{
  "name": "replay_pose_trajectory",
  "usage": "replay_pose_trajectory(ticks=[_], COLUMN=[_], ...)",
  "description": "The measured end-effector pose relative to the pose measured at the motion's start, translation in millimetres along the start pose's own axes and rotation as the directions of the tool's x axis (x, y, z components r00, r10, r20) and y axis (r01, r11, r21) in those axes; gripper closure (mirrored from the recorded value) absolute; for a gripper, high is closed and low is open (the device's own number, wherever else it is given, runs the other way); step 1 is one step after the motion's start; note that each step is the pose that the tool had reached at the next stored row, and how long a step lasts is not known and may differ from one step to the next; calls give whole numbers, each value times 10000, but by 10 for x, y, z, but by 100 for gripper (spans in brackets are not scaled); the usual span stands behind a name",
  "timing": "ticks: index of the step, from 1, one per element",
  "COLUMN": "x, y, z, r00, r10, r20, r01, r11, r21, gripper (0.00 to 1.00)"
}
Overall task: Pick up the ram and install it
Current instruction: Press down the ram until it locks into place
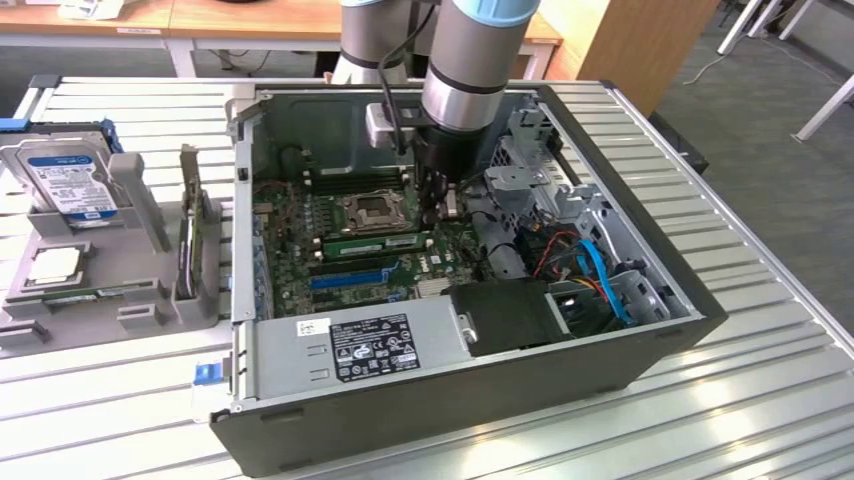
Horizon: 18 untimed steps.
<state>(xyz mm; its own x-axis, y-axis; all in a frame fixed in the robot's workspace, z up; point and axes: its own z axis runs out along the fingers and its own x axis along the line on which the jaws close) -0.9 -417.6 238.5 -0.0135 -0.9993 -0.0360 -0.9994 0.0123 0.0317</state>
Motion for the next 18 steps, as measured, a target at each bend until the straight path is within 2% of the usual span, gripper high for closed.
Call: replay_pose_trajectory(ticks=[18], x=[2], y=[-2], z=[70], r00=[10000], r10=[0], r20=[8], r01=[0], r11=[10000], r21=[2], gripper=[90])
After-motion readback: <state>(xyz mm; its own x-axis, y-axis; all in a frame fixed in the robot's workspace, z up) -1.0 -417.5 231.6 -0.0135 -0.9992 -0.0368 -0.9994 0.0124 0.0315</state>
